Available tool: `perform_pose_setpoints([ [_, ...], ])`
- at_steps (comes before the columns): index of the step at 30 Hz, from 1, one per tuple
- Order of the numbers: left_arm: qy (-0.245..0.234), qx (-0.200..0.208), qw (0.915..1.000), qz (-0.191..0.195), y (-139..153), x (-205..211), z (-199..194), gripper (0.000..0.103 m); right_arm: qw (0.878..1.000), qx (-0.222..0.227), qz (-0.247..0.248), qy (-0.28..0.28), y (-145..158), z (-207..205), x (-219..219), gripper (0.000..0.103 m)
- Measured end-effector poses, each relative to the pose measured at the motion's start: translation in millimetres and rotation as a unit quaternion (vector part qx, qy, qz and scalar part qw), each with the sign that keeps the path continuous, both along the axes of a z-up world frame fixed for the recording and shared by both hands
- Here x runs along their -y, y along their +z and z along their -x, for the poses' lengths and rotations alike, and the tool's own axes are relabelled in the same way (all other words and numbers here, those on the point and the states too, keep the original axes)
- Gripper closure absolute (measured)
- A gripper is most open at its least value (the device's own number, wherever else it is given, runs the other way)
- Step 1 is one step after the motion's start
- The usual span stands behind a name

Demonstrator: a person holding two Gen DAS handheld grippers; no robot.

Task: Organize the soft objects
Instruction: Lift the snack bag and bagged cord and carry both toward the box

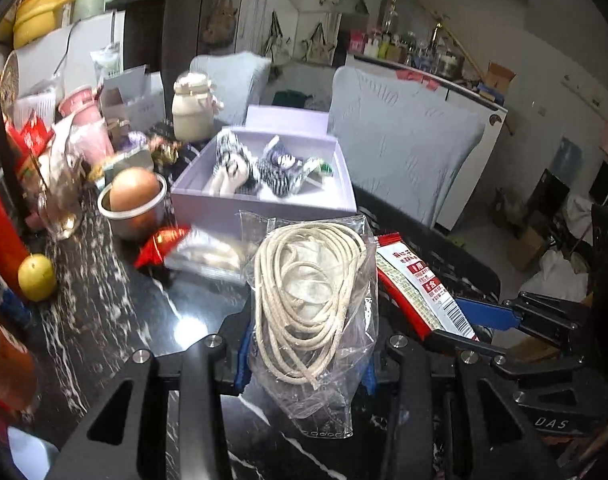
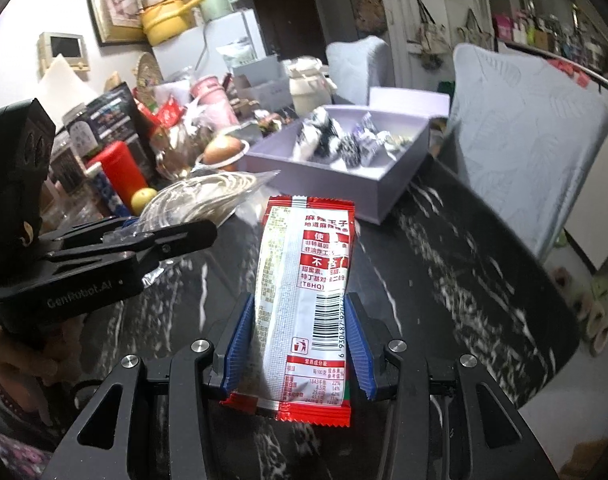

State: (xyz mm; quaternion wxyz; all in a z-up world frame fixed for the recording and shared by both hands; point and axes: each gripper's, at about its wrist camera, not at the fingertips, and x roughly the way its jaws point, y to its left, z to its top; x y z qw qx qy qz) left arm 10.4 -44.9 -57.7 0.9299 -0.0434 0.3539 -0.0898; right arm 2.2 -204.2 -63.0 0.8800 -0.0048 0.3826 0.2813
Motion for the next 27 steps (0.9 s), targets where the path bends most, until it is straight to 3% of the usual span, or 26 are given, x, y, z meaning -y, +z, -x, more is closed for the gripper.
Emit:
perform_pose_setpoints([
  [15, 0.008, 0.083, 0.9964, 0.009, 53.0, -6.4, -29.3, 0.063, 0.997, 0.073, -0.004, 0.005, 54.0, -37.5, -2.1, 0.059],
  [27, 0.028, 0.131, 0.9910, 0.001, 85.3, -14.5, -86.3, 0.063, 0.994, 0.108, -0.009, -0.012, 90.4, -96.5, -3.9, 0.059],
])
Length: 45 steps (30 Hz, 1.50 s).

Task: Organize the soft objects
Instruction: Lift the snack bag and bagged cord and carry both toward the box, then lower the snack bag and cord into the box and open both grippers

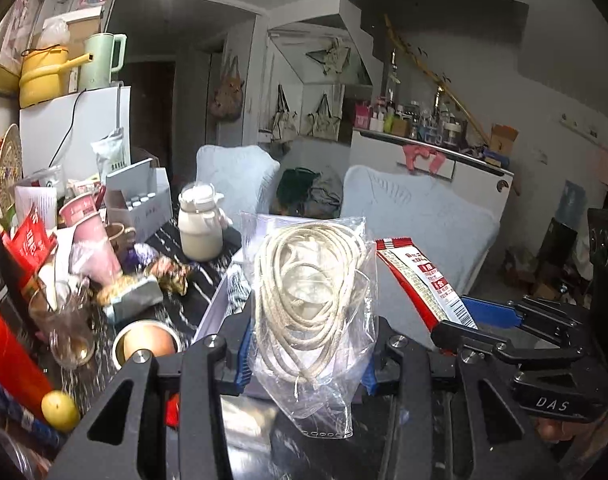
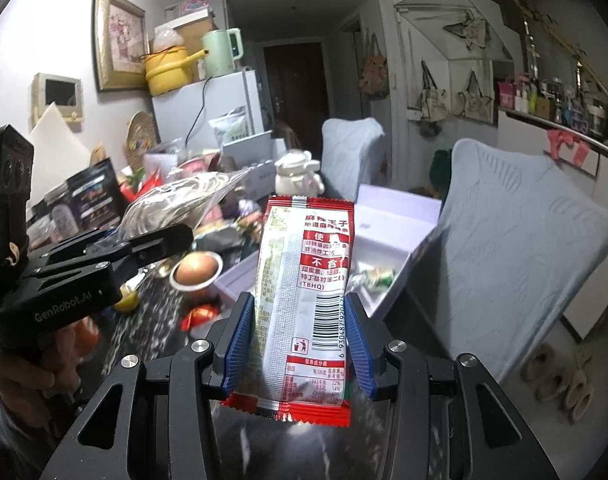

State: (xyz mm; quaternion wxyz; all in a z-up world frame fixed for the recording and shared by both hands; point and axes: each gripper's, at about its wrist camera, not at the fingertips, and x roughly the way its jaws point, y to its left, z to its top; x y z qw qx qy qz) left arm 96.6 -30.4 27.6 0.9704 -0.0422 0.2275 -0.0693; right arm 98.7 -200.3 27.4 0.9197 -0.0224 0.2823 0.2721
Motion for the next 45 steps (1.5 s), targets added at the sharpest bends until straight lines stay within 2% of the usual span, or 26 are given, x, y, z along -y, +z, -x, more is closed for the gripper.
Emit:
perform_pose_setpoints([
  [8, 0.012, 0.010, 0.9998, -0.011, 0.9, -3.2, -54.3, 0.063, 1.000, 0.019, 0.007, -0.014, 6.9, -52.0, -8.0, 0.059],
  [17, 0.016, -0.003, 0.9992, -0.035, -14.4, -2.3, -105.6, 0.063, 1.000, 0.023, 0.009, -0.004, -7.7, -104.0, -25.1, 0.059],
  [26, 0.036, -0.070, 0.9950, -0.062, -60.1, -10.0, -150.6, 0.063, 1.000, -0.013, 0.022, -0.007, -44.3, -147.2, -32.8, 0.059],
  [30, 0.040, -0.091, 0.9931, -0.061, -75.8, -13.7, -162.2, 0.063, 0.999, -0.036, 0.026, -0.006, -63.6, -159.0, -35.3, 0.059],
  [45, 0.022, -0.157, 0.9842, -0.078, -121.8, -0.2, -184.6, 0.063, 0.995, -0.081, 0.055, -0.023, -114.3, -180.1, -47.3, 0.058],
])
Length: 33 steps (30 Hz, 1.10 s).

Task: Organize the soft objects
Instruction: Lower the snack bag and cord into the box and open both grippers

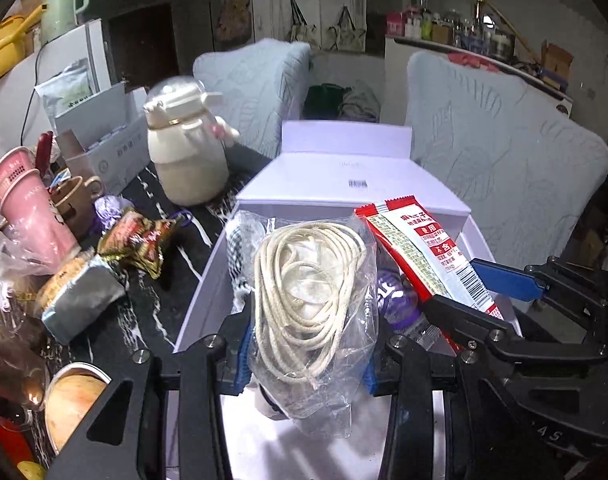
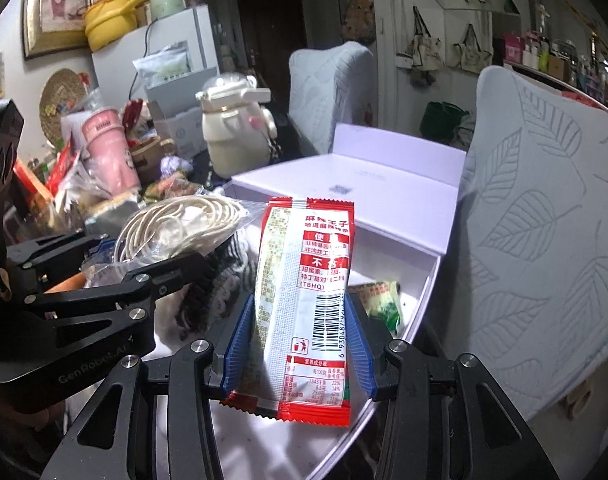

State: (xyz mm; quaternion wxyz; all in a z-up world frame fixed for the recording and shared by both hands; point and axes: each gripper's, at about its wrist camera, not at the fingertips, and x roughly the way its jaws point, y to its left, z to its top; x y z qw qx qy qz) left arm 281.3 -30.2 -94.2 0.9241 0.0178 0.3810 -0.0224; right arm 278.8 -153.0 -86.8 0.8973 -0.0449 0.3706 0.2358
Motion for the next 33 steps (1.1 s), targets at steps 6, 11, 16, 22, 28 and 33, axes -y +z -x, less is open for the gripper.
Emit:
perform_pose_setpoints([
  [6, 0.006, -0.014, 0.9997, -0.019, -12.5, 3.7, -5.4, 0.063, 1.000, -0.001, 0.018, -0.008, -13.2, -0.9, -1.3, 0.058],
  [11, 0.008, -0.012, 0.9993, -0.033, -14.4, 8.3, -4.6, 0.063, 1.000, 0.006, 0.021, -0.008, -14.7, 0.0, -2.9, 0.057],
  [16, 0.009, -0.017, 0.9990, -0.040, -15.3, 9.6, -6.8, 0.062, 1.000, -0.001, 0.019, -0.009, -16.4, -1.1, -0.5, 0.054],
  [22, 0.027, -0.022, 0.9990, -0.030, -11.6, 6.7, -5.6, 0.060, 1.000, -0.005, 0.024, -0.018, -9.7, -1.7, 1.6, 0.044],
  [28, 0.044, -0.028, 0.9980, -0.037, -6.1, 7.7, 1.5, 0.033, 0.999, -0.005, 0.027, -0.028, 0.5, 7.7, 8.7, 0.040],
  [33, 0.053, -0.023, 0.9976, -0.040, 5.0, 7.5, 15.5, 0.023, 0.999, -0.015, 0.003, -0.041, 10.3, 17.0, 23.8, 0.040],
])
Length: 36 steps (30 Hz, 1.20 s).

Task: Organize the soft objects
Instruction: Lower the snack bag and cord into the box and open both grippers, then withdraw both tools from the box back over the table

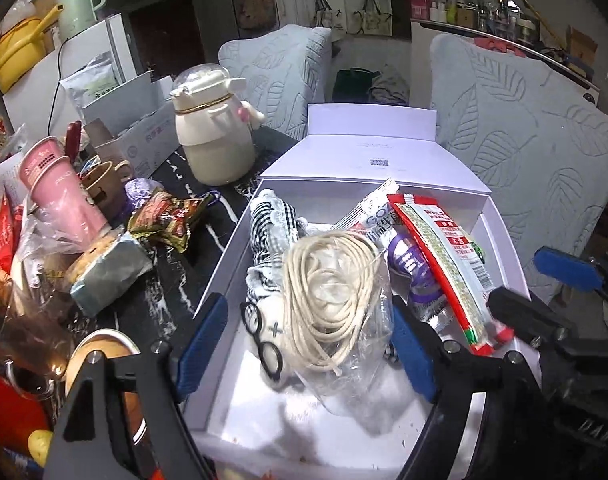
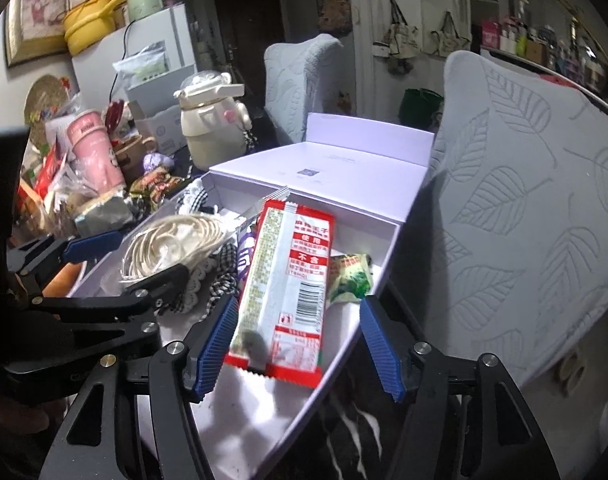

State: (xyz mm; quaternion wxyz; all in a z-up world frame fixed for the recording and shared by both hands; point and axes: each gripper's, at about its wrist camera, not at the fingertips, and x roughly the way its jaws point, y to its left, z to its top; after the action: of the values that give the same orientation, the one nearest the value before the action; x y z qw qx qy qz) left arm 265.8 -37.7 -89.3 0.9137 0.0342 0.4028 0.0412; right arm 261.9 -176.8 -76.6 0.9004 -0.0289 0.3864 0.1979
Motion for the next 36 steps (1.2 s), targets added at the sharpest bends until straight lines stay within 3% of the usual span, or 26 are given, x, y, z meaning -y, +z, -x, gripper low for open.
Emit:
perform_pose_setpoints([
  [17, 0.016, 0.094, 0.9953, 0.014, 88.5, -15.7, 58.7, 0.023, 0.996, 0.083, -0.012, 0.003, 80.3, 52.3, 7.7, 0.040],
  [25, 0.026, 0.155, 0.9875, 0.004, 135.3, -23.4, 103.6, 0.023, 0.991, 0.131, -0.015, 0.017, 117.8, 85.2, 0.6, 0.040],
  [36, 0.030, 0.168, 0.9852, 0.012, 163.5, -34.7, 161.7, 0.023, 0.985, 0.164, -0.028, 0.047, 147.9, 134.4, -8.6, 0.036],
])
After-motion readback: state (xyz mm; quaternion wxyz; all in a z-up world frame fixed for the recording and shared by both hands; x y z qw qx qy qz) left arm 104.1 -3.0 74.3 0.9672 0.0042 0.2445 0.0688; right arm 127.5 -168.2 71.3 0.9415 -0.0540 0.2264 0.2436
